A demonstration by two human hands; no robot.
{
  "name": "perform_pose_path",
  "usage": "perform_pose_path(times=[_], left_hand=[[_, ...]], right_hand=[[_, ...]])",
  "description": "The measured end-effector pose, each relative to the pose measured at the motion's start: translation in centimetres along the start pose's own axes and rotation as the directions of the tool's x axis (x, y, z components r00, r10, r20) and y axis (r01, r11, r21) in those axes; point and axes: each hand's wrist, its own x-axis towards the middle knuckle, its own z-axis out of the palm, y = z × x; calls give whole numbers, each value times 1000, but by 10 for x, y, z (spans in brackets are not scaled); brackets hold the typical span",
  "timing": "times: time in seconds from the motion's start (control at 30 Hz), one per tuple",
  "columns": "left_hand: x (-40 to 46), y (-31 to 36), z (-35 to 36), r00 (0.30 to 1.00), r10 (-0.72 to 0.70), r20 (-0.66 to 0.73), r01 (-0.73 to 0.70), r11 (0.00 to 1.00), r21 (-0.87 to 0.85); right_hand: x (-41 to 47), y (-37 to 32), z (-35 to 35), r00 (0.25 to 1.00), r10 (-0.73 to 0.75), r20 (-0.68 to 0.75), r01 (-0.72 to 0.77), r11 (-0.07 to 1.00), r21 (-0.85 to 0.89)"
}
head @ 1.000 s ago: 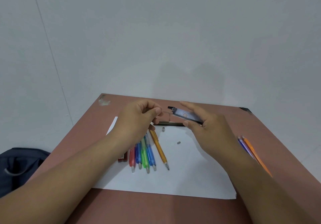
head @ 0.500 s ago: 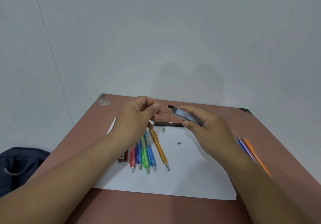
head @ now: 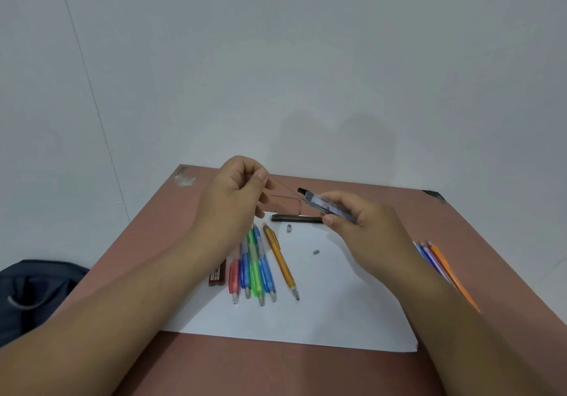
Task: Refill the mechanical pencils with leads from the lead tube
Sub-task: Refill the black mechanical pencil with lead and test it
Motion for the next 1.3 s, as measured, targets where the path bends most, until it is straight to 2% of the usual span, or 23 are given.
perform_pose_path(times=[0.17,0.43,0.73,0.9,1.03,1.3], left_hand=[[2,4,-4,997,8,-72,-16,994,-105],[-7,2,0,982,150,113,-138,985,-105],[-11,-1,5,955,184,233,-180,983,-38],[-12,0,4,944,257,206,-264,964,9],[-14,2,4,940,271,207,-277,961,4],[-9,5,0,983,176,50,-168,977,-131]], right_hand=[[-1,1,-1,1000,22,-12,-22,1000,19],[-1,-1,0,999,45,-13,-44,997,56],[-3,-6,1,998,55,12,-56,995,83],[-4,-8,2,999,46,19,-48,993,107],[-3,-7,5,997,66,47,-73,983,169],[0,-5,5,992,125,21,-125,930,347]])
